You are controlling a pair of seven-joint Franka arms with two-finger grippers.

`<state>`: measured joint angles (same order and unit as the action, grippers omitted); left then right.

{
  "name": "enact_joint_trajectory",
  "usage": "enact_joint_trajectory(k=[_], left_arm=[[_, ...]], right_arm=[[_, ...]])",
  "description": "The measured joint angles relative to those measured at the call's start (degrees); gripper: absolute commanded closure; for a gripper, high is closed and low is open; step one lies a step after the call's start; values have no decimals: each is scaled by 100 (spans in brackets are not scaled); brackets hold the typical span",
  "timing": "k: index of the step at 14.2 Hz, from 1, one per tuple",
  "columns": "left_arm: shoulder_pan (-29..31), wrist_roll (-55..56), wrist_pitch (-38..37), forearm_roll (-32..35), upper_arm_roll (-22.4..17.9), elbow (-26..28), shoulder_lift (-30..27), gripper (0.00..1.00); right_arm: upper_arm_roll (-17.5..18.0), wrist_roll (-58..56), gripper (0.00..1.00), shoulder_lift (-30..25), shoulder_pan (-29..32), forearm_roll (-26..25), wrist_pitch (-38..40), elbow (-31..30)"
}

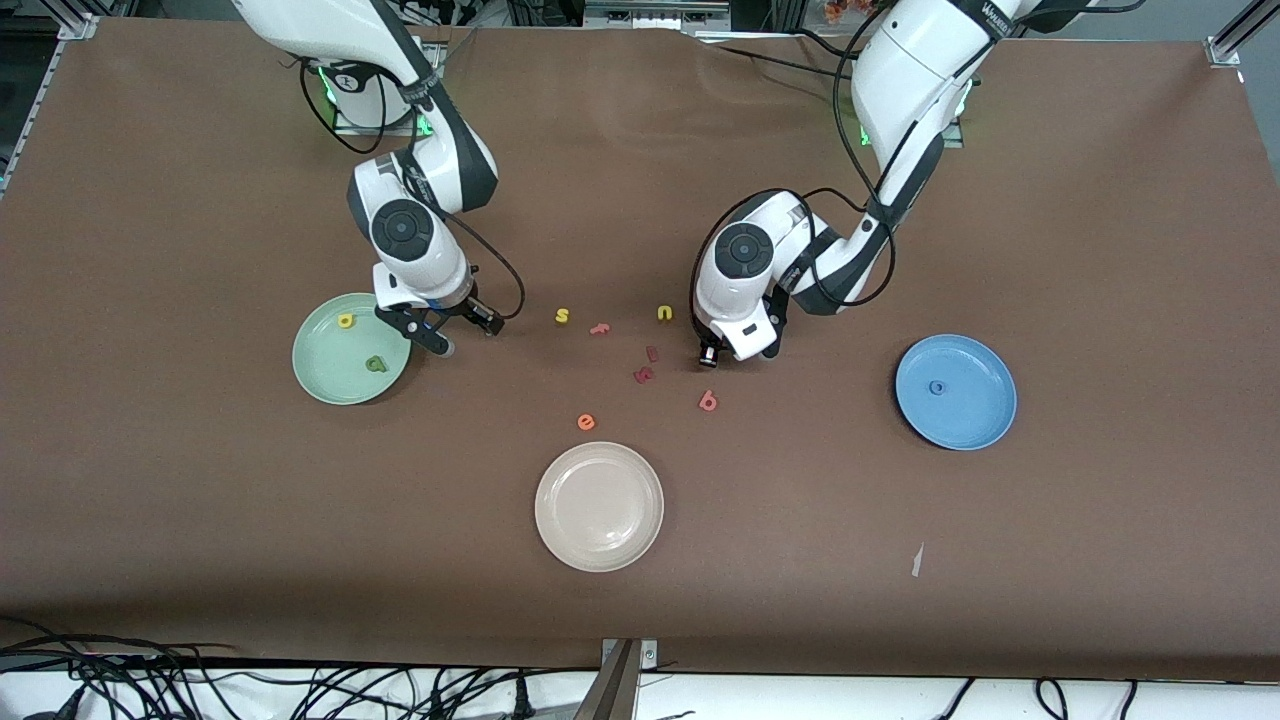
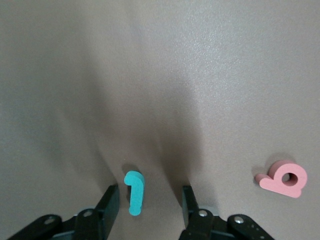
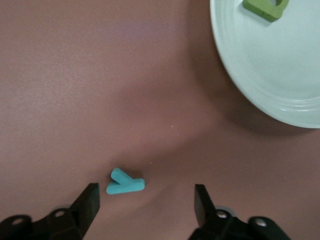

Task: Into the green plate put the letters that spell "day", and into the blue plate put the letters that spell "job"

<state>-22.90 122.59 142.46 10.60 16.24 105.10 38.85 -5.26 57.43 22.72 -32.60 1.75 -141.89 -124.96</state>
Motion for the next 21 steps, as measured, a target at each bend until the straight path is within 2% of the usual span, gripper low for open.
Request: enact_joint_trajectory(k=[1,5,8,11,13,15,16,21], left_arm=[[1,4,5,0,-9,-20,0,80],[1,12,6,0,-28,-40,1,98],[1,13,6,0,-29,-41,1,100],[0,-45,-32,75,-27,-57,2,100],[11,-387,-263,109,-29,-159,0,100],[53,-991,-737,109,-30,-401,-10,100],[95,-1355,-1005,109,-27,-546,-22,100],[887,-4159,-2251,48,244,-948,-294,100]], right_arm=[[0,4,34,64,0,0,-71,10],[22,101,35,184,-43,0,-286,36],[44,188,35,264,-91,0,-406,44],[48,206,43,296,-121,0,-409,49],[49,211,57,330,-143,0,-437,50],[63,215,90,337,-156,0,-530,67],[64,215,99,340,-161,0,-530,66],[26,33,100,304,-165,-17,-461,126]])
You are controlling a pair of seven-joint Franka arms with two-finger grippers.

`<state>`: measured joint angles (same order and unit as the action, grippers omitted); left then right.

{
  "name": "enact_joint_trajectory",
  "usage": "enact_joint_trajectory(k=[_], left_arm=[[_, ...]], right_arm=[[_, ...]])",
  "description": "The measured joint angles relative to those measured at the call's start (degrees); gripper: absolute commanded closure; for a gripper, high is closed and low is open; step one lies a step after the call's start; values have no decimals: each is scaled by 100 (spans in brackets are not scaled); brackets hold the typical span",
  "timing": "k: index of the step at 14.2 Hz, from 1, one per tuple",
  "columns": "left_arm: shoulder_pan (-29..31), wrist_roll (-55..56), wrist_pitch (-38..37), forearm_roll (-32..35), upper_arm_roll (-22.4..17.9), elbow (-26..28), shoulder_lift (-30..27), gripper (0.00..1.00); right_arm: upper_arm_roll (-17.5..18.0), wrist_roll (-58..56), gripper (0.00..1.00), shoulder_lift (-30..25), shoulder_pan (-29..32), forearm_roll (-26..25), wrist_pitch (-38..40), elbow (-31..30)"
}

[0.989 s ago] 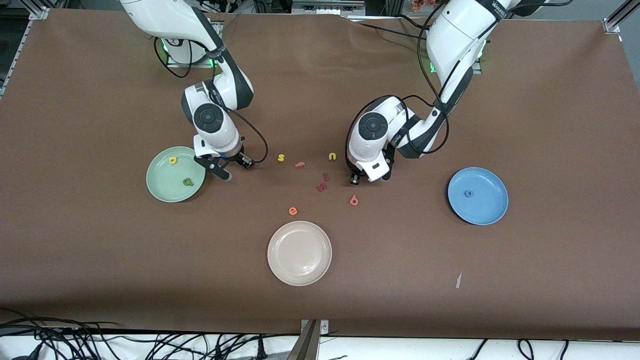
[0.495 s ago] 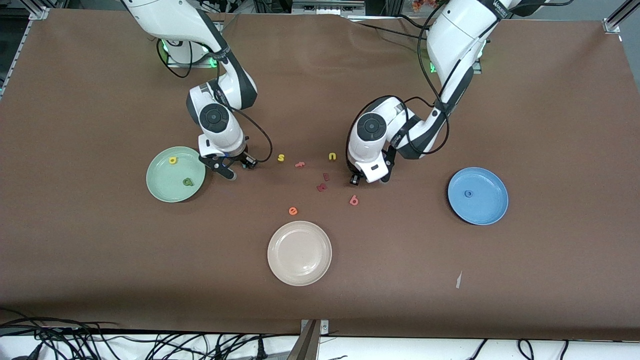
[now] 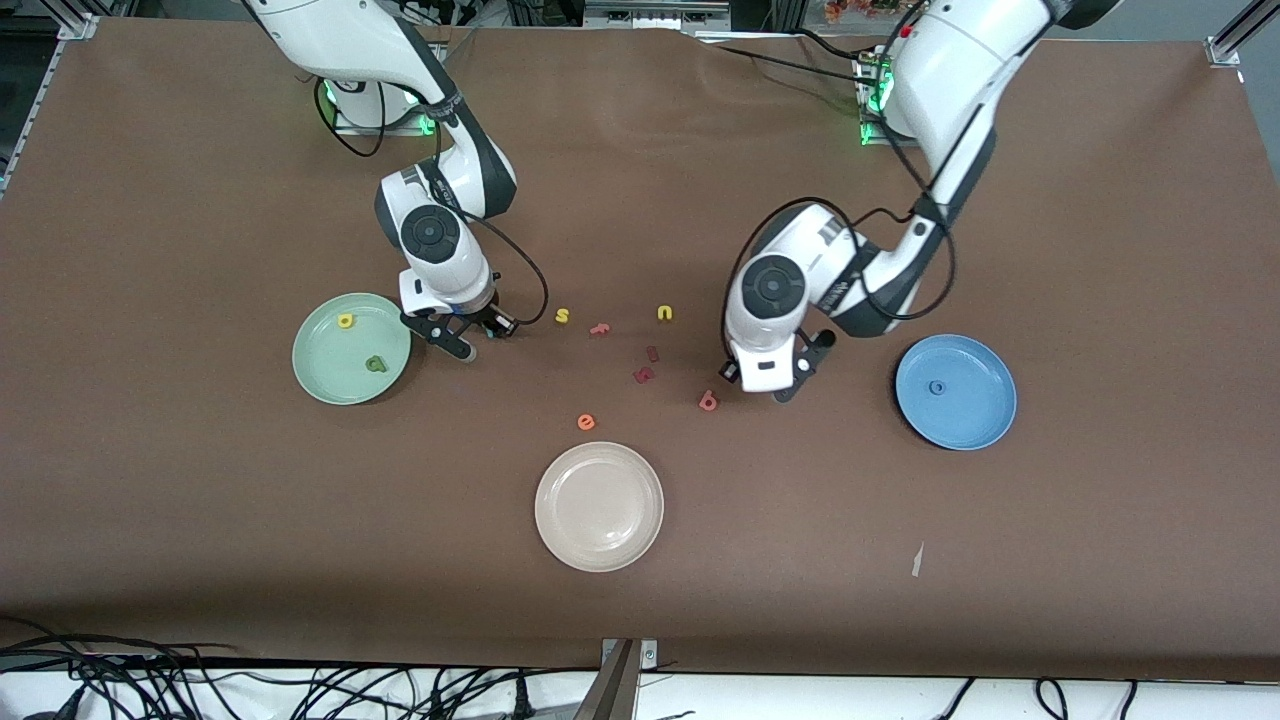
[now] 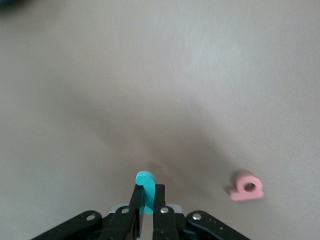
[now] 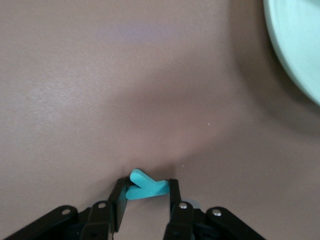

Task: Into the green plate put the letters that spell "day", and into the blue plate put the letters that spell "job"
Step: 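Place the teal Y in the green plate while the left gripper releases the 1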

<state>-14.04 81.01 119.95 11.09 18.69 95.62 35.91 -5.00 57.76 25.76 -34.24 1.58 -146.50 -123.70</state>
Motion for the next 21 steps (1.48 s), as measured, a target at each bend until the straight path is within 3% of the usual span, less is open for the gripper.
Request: enact_joint_trajectory(k=[3,7,8,9,10,15,16,17,18,19,21], left_arm=[[508,-1922,-582,-7,36,-3,-230,100],[1177,-4262,-1012,-7,36,-3,-374,100],[1362,-4828,-1057,-6,34,-3,-387,100],[1538,-5382,-1110,-6,32,-1,-389,100],[1691,-5878,-1147,-6,28,10,-388,100],[2338,-8055,-1202,90,1,89,-312,100],[2458,-8393,-1201,163,0,107,-244,95],[2555,-8674,-1199,248,-1,124,-160,64],[2614,-8865,-1190,298,-2,133,-68,24],[2639,-9018,-1180,338,-1,132,3,0],[2638,-9224,-1160,346,27,74,34,0]], right_arm=[[-398,-890,100,-254,-6,-4,864,248],[-1345,-2536,100,-711,27,-3,1644,328],[-1524,-2830,87,-736,43,-1,1673,300],[-1635,-3019,31,-726,57,4,1671,251],[-1674,-3099,0,-698,65,5,1667,188],[-1680,-3121,0,-603,128,5,1774,169],[-1680,-3129,0,-654,133,6,1889,275],[-1681,-3147,0,-737,134,6,2099,448],[-1689,-3214,0,-838,135,6,2407,685],[-1728,-3427,0,-951,134,5,2804,986],[-1932,-4191,0,-1143,137,8,3695,1699]])
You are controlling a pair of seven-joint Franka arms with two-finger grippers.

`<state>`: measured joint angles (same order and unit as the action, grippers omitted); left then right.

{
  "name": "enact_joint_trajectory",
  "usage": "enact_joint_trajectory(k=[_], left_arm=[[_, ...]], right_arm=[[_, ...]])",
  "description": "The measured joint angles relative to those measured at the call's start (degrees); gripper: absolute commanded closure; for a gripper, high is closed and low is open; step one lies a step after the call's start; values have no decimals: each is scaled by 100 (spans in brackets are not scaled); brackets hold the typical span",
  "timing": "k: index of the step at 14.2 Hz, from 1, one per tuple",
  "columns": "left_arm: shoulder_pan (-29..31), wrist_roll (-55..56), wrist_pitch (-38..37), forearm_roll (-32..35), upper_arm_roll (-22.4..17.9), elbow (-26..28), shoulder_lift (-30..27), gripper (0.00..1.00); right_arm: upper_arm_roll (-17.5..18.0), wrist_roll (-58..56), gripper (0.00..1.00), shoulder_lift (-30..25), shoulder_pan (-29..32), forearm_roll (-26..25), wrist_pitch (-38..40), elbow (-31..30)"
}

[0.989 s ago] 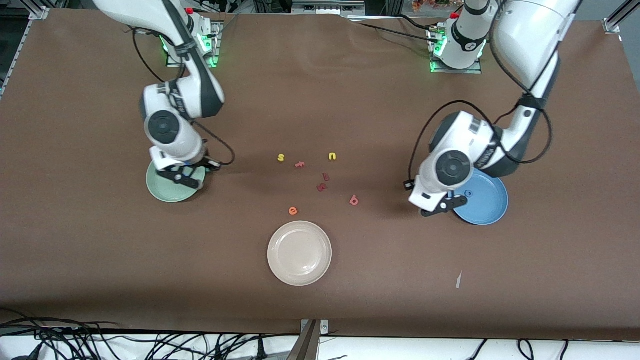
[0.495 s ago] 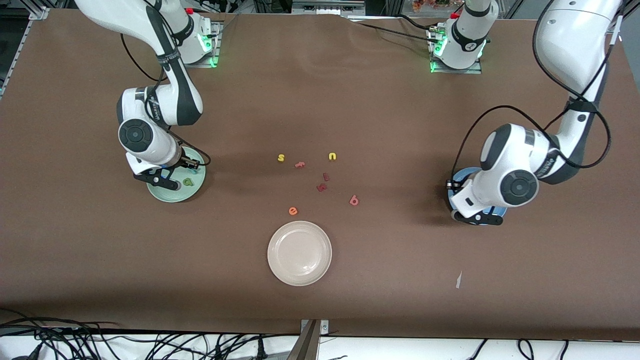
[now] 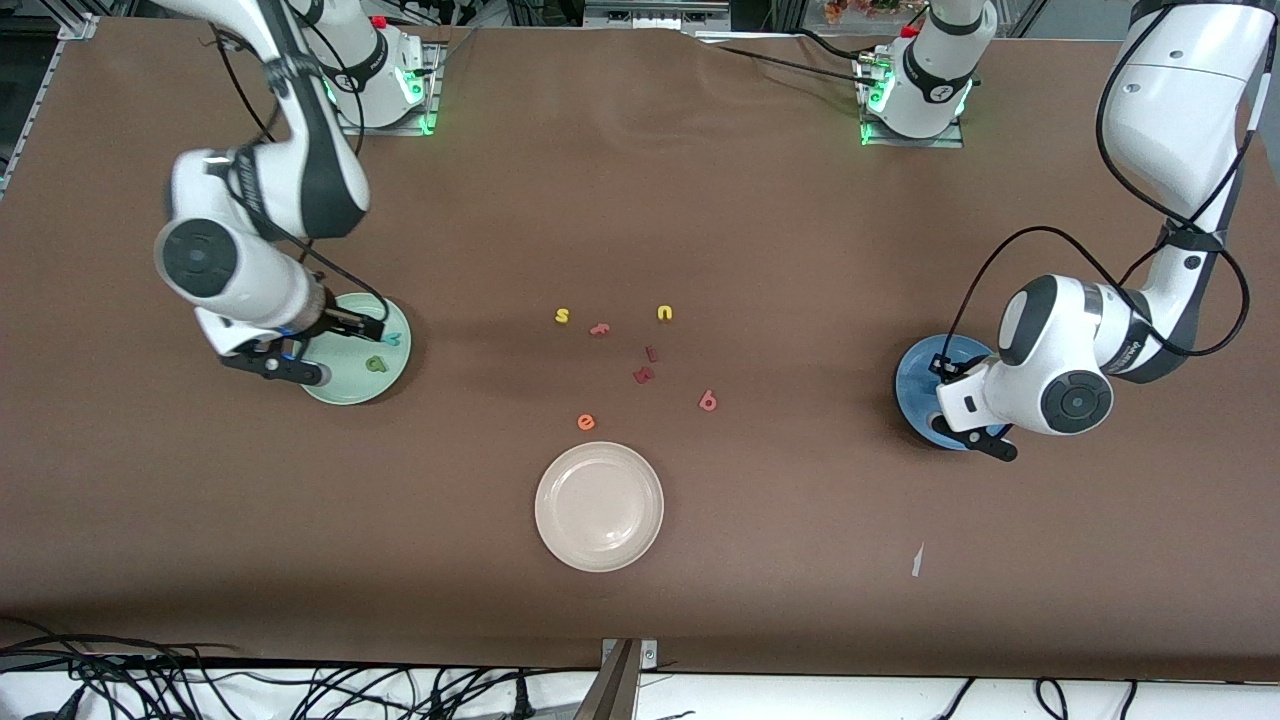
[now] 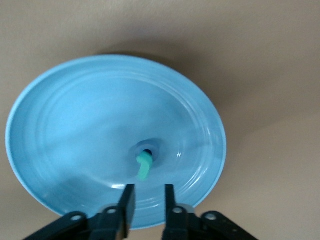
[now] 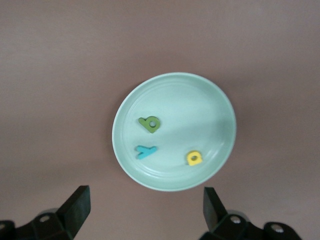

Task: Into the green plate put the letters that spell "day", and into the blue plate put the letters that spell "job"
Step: 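Place the teal Y in the green plate while the left gripper releases the 1, then return the right arm to rest while the left gripper reaches the pink 9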

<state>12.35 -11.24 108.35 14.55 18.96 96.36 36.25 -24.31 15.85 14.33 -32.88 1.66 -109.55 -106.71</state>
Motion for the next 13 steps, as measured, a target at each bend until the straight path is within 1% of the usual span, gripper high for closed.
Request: enact_joint_trajectory(k=[1,2,4,5,7,10,12,13], left_arm=[[-3,-19,-3,-45,30,-111,-3,0],[-12,-6,-24,-228,59,-250,-8,0],[-72,256,-64,-871,71,-490,-24,0],[-132,509,-71,-1061,85,-540,-27,0],[-425,1135,-58,-1189,113,-559,-10,0],[-1133,2502,103,-1223,125,-823,171,0],[-1515,3046,607,-1223,126,-961,313,0],[-1660,3148,867,-1223,126,-984,366,0]], right_arm=[[-145,-356,0,-61,4,8,442,356],[-286,-654,0,-99,12,17,858,683],[-504,-992,0,-138,39,30,1507,1253],[-592,-1063,0,-143,43,34,1659,1502],[-685,-1203,0,-145,50,35,1772,1890],[-768,-1217,0,-136,59,230,1891,2034],[-913,-1354,0,-114,69,307,1976,2035],[-961,-1455,0,-112,82,320,1943,2039]])
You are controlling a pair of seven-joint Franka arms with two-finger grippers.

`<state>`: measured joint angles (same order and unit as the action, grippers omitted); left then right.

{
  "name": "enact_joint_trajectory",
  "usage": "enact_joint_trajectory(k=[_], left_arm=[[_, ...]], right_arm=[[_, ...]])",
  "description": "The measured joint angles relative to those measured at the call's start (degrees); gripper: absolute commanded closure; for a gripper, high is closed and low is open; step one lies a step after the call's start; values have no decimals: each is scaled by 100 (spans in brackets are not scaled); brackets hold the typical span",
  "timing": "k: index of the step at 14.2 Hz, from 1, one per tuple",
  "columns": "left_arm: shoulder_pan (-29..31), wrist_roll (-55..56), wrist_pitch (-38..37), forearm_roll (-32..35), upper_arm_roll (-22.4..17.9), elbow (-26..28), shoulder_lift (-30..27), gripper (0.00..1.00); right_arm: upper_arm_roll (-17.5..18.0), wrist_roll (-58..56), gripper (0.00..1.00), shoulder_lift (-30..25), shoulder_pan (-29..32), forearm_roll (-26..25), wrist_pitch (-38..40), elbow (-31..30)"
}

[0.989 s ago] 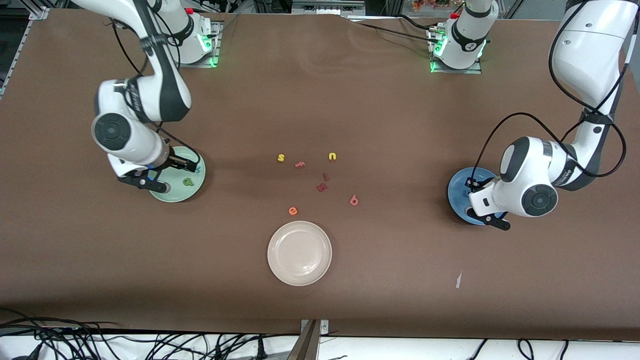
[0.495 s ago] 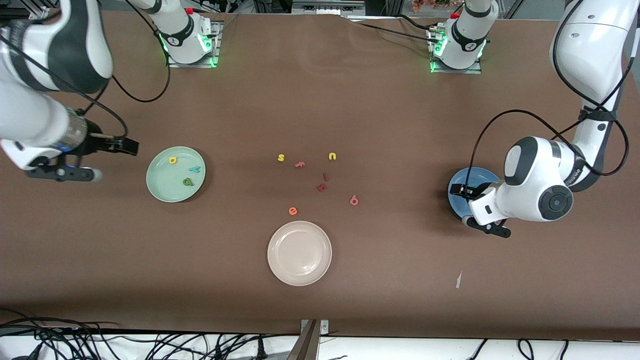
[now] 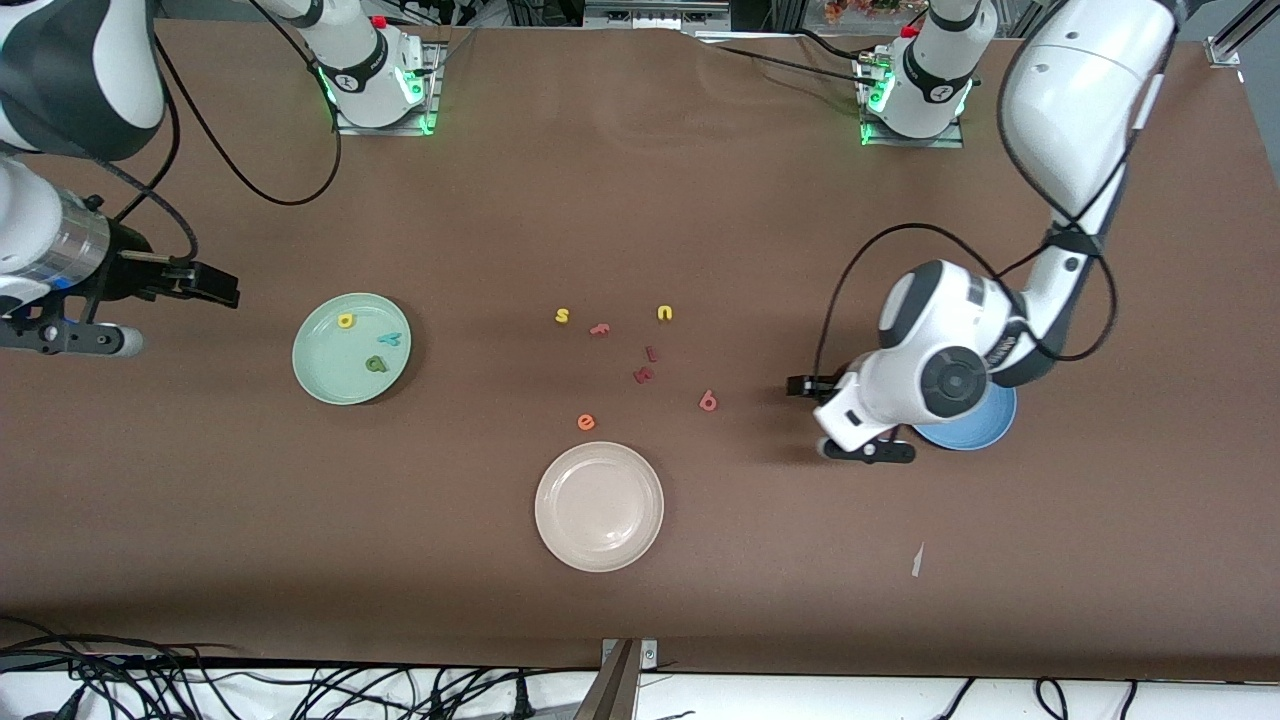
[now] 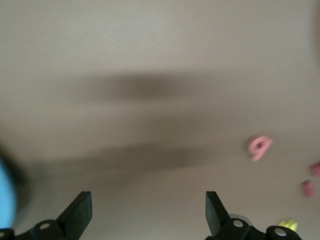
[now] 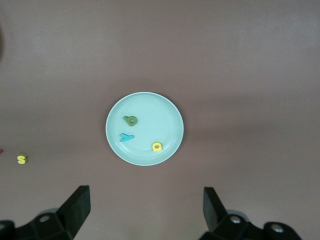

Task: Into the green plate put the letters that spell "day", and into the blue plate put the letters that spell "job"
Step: 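Return the right arm to rest while the left gripper reaches the pink 9, then grasp the pink 9 with the left gripper and lift it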

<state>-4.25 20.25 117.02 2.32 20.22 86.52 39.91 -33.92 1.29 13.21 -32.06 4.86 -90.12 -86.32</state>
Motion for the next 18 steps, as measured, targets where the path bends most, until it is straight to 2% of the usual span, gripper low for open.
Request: enact_joint_trajectory(k=[2,3,4,5,8,11,12,13,16,18], left_arm=[[-305,89,404,0,-8,-11,130,1],[-493,128,577,1,-42,-13,205,6],[-713,205,747,7,-129,-14,278,5],[-942,300,883,34,-250,-18,340,0],[-1500,577,1021,308,-631,-40,505,0],[-1726,701,1095,508,-752,-237,724,0],[-1775,779,1097,620,-764,-324,802,1],[-1822,863,1097,720,-781,-393,870,1],[-1898,967,1112,839,-838,-547,1024,1],[-1931,1026,1113,844,-839,-703,1129,5]], right_arm=[[2,-40,0,1,4,0,-326,37],[19,-48,0,-3,9,1,-420,47],[58,-50,0,-20,58,1,-443,57],[209,-52,0,-66,238,1,-435,59],[1363,-111,0,-441,1472,-20,-364,-115],[2609,-132,0,-973,2698,-196,-407,-457],[2969,-132,0,-1105,3009,-299,-446,-542],[3165,-131,0,-1198,3156,-379,-488,-605],[3262,-131,0,-1253,3208,-430,-521,-690],[3286,-143,0,-1225,3214,-437,-517,-723]])
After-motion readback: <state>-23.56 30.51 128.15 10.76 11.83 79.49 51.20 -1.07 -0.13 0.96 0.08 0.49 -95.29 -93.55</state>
